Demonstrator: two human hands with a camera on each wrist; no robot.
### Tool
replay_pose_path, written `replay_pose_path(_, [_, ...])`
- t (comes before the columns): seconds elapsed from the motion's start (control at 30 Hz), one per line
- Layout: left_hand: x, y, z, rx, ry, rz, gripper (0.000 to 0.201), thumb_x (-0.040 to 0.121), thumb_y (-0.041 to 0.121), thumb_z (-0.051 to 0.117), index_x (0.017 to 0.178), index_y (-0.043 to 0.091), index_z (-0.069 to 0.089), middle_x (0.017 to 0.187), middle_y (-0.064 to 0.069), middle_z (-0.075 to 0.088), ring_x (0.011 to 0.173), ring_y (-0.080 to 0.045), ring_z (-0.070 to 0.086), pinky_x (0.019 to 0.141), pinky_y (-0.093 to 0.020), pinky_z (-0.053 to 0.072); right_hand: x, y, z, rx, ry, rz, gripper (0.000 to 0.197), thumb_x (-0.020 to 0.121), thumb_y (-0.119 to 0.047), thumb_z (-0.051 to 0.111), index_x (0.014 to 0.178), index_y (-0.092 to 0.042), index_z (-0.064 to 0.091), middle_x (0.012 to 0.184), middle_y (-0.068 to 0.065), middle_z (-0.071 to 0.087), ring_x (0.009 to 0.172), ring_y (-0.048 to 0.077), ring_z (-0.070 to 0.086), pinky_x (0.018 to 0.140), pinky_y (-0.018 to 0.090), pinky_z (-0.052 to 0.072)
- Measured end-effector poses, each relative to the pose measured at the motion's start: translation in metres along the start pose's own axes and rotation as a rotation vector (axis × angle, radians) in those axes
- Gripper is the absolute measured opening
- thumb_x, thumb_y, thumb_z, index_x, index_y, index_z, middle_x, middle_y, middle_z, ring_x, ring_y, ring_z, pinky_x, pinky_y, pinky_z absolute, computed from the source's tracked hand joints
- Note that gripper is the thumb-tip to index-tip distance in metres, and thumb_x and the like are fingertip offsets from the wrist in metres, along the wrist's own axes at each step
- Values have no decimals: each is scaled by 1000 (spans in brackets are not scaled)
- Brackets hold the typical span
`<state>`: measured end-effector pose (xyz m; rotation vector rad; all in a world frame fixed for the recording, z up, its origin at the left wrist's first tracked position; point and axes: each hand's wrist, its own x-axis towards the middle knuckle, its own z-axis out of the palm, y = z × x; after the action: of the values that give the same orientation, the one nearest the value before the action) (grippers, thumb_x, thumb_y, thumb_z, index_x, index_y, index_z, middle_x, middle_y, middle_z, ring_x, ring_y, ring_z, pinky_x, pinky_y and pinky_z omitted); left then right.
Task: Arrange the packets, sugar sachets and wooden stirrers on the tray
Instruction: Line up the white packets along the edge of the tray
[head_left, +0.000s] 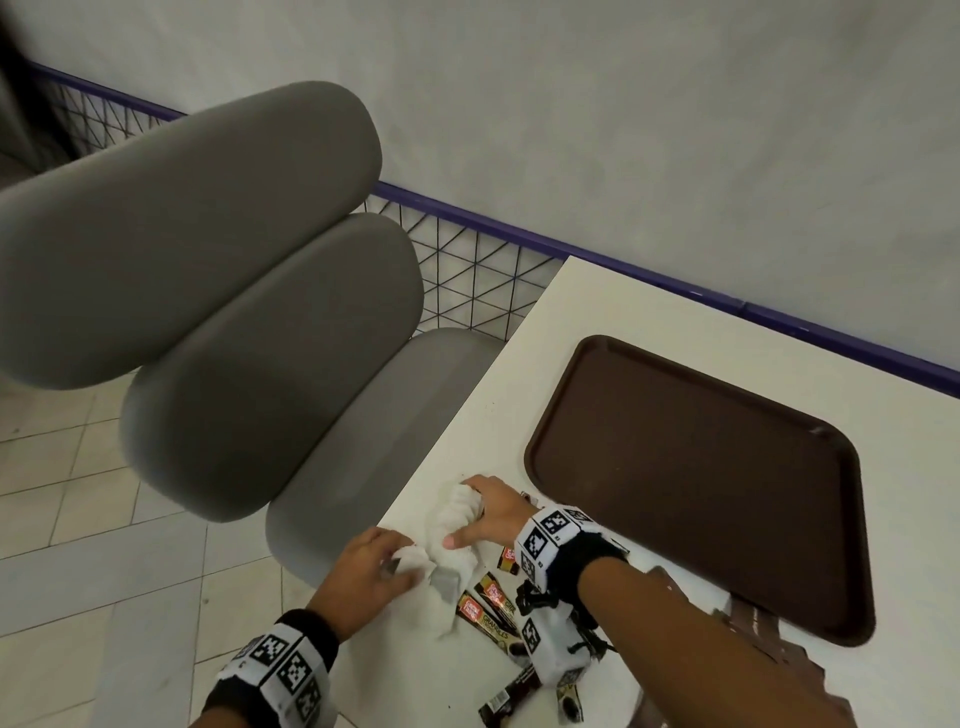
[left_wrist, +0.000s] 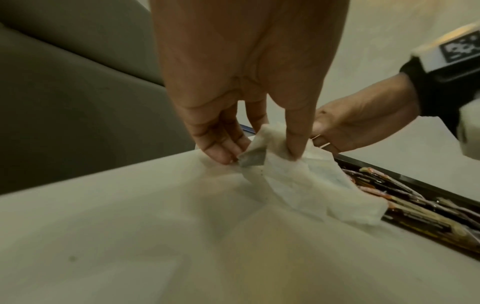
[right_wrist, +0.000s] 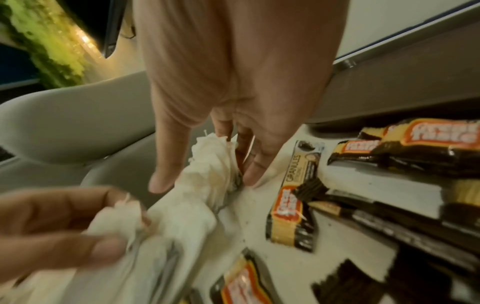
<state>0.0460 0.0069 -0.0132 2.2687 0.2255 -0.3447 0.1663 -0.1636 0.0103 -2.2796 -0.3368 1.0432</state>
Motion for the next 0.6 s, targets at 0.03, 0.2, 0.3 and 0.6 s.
replay_pose_path(0.03, [1,0,0,-14,17,12,33,61,65,49,81,39,53,90,9,59,84,-6,55,72,-13,40,0,1,3,-20,16,-20,82,65,-31,81,133,-16,39,134,7,45,126,24,43,107,41,36])
replay_pose_path(0.2, [7,9,0,-41,31,5,14,83,37,64,82,33,51,80,10,61,78,-9,57,66,-11,39,-2,1,11,-99,103,-78,51,78,-10,68,125,-7,47,127,14,48,119,29,48,98,34,41])
replay_pose_path(0.3, [12,14,0,-106,75,-40,11,90,24,59,97,25,51,88,5,64,83,-13,60,68,-16,41,-1,1,10,-90,188,-84,33,83,-4,56,116,-3,56,121,16,55,113,30,53,93,32,45])
replay_pose_path(0.6, [43,27,-1,-412,246,-185,25,76,33,56,96,18,56,90,-4,63,87,-24,57,74,-29,42,-2,12,-6,143,254,-93,25,81,-7,61,106,-5,62,97,8,62,91,19,55,75,19,37])
